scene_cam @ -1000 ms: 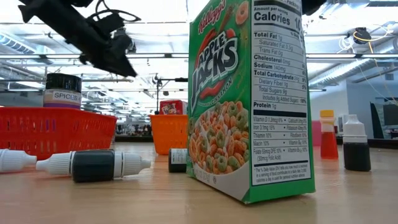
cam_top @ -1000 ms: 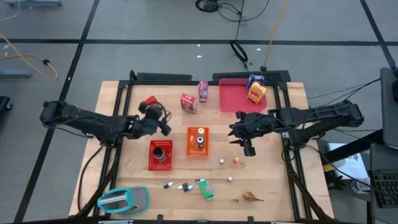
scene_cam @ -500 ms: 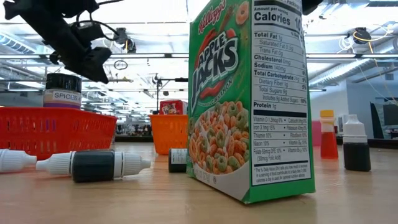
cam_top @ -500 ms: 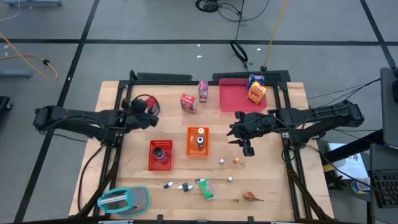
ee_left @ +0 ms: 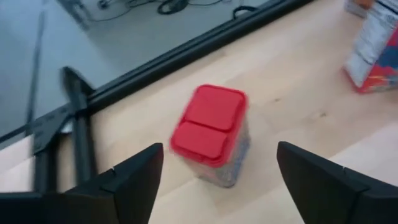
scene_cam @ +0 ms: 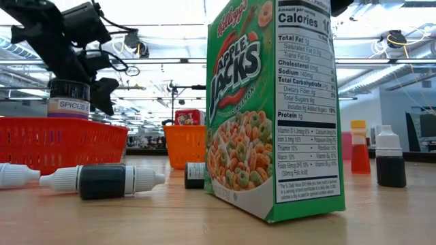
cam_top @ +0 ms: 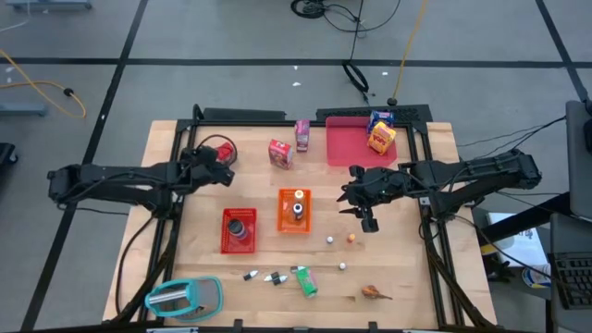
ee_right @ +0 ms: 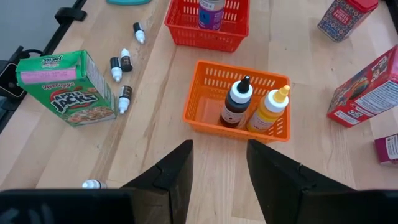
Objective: Pick & Place Kitchen Items
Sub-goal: Put the red seasoning can into the red bin
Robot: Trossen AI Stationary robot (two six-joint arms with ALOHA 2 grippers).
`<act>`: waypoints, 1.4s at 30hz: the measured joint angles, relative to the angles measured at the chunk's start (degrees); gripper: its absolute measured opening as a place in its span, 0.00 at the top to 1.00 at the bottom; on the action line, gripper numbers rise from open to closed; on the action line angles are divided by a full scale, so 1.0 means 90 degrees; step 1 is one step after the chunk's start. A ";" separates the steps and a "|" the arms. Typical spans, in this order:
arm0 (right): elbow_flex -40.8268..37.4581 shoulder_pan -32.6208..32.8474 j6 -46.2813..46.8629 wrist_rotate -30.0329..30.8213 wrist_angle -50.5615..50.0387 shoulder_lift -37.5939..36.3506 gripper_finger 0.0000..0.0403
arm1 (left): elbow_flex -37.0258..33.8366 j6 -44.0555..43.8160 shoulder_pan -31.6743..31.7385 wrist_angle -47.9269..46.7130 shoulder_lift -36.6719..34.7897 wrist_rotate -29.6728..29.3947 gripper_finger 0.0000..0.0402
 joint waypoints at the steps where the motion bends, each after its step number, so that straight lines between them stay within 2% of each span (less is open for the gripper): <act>1: 0.0000 0.0000 -0.0005 0.0000 0.0013 0.0000 0.65 | -0.0092 0.0194 0.0050 0.0258 0.0000 0.0112 0.20; 4: 0.0000 0.0000 -0.0007 0.0000 0.0024 0.0000 0.65 | -0.0346 0.0615 0.0272 0.0842 0.0000 0.0306 0.19; 10: 0.0000 0.0000 0.0005 0.0000 0.0025 0.0000 0.65 | -0.0654 0.0772 0.0779 0.1073 0.0000 0.0360 0.19; 15: 0.0000 0.0000 0.0000 0.0000 0.0042 0.0000 0.65 | -0.0894 0.1142 0.1133 0.1721 0.0000 0.0836 0.19; 22: 0.0000 0.0000 -0.0005 0.0000 0.0143 0.0000 0.65 | -0.1153 0.1572 0.1687 0.2048 0.0000 0.1336 0.19; 30: 0.0000 0.0000 0.0007 0.0000 0.0189 0.0000 0.65 | -0.1616 0.2361 0.2186 0.3292 0.0000 0.2029 0.19; 39: 0.0002 0.0000 -0.0001 0.0000 0.0386 0.0000 0.65 | -0.1772 0.2761 0.2703 0.3553 0.0000 0.2505 0.19; 42: 0.0002 0.0000 0.0001 0.0000 0.0400 0.0000 0.65 | -0.1772 0.2998 0.2806 0.3828 0.0000 0.2731 0.22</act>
